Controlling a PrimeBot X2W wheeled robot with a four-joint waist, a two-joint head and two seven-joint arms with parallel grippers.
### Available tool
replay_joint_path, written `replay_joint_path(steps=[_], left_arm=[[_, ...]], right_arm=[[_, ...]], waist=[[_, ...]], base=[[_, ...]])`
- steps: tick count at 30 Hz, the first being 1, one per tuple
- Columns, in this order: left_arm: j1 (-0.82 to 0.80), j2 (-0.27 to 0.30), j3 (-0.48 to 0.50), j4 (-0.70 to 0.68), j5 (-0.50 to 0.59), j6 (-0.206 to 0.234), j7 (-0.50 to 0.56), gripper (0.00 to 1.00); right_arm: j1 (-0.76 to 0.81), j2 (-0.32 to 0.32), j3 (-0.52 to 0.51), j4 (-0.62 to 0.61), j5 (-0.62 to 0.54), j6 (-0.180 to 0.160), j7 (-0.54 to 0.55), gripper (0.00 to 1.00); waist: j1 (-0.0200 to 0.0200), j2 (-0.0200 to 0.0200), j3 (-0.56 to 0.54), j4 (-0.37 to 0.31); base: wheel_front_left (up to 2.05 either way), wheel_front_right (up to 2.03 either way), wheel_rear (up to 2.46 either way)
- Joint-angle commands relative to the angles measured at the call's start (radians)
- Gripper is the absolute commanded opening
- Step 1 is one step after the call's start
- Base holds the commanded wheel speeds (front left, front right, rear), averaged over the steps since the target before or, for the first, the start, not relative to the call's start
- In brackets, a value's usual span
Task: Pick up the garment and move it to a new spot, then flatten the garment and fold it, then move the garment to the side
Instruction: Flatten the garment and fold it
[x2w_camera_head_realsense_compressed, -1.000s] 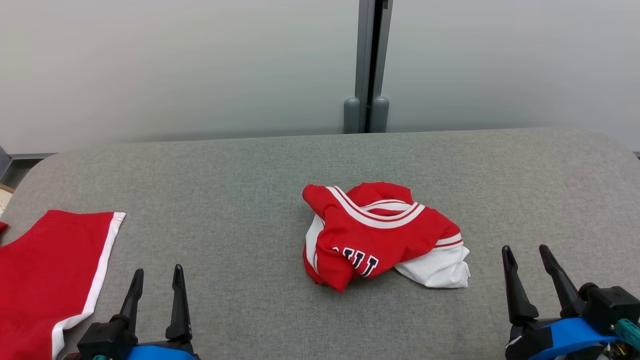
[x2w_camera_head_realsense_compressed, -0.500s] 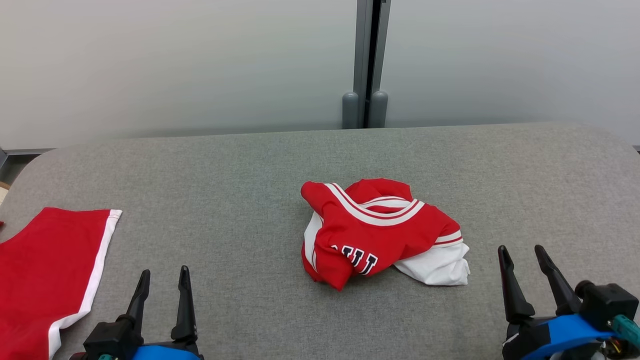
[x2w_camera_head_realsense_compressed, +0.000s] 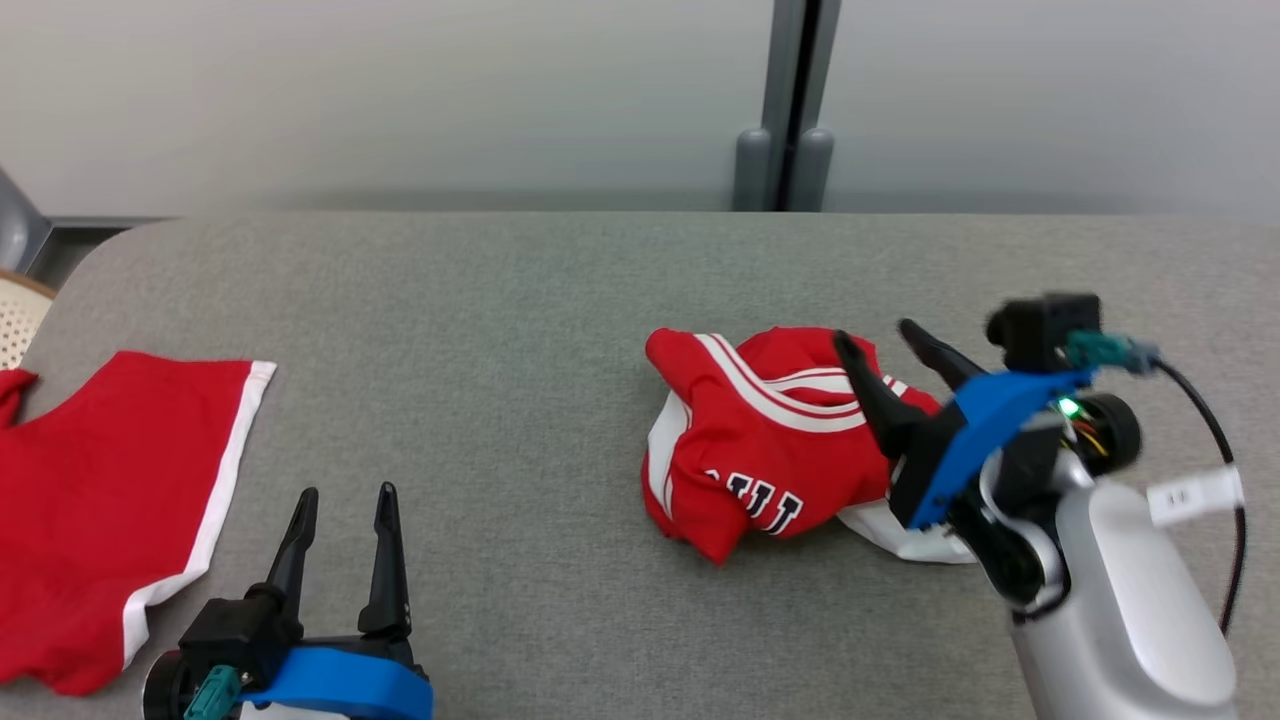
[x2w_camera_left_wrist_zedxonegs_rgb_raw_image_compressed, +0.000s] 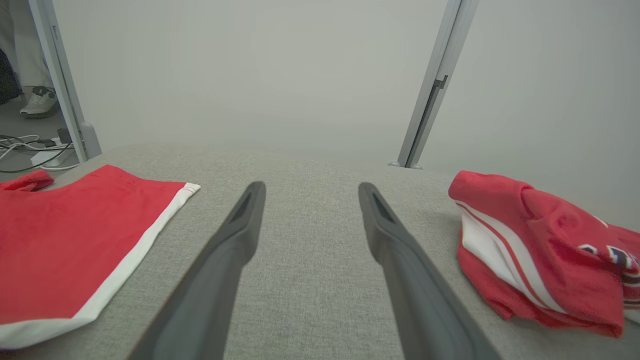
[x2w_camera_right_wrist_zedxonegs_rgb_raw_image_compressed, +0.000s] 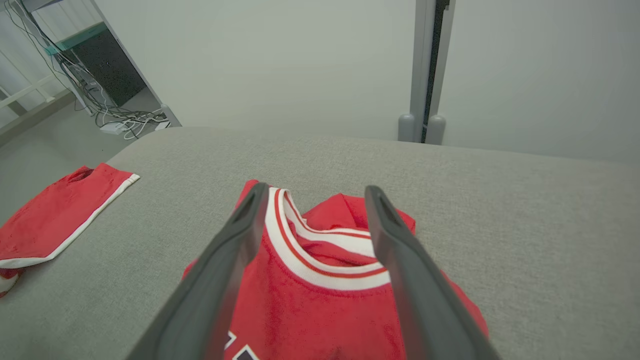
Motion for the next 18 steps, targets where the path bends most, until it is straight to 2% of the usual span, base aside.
replay_joint_path(steps=[1, 7, 14, 18], left_arm=[[-0.019, -0.003, -0.001, -0.002, 0.008, -0.006, -0.004, 1.00], [-0.057, -0.018, -0.011, 0.006, 0.019, -0.020, -0.004, 1.00], [-0.085, -0.034, -0.017, 0.014, 0.034, -0.037, -0.004, 1.00], [-0.092, -0.042, -0.020, 0.019, 0.039, -0.045, -0.004, 1.00]], right_arm=[[-0.055, -0.003, 0.017, 0.044, 0.051, 0.000, 0.045, 1.00], [-0.250, -0.003, 0.054, 0.276, 0.135, 0.001, 0.191, 1.00], [-0.396, -0.003, 0.058, 0.534, 0.136, 0.000, 0.252, 1.00], [-0.447, -0.003, 0.086, 0.639, 0.191, 0.000, 0.252, 1.00]], waist=[[0.0000, 0.0000, 0.029, 0.028], [0.0000, 0.0000, 0.072, 0.091], [0.0000, 0.0000, 0.104, 0.144], [0.0000, 0.0000, 0.114, 0.166]], base=[[0.00, 0.00, 0.00], [0.00, 0.00, 0.00], [0.00, 0.00, 0.00], [0.00, 0.00, 0.00]])
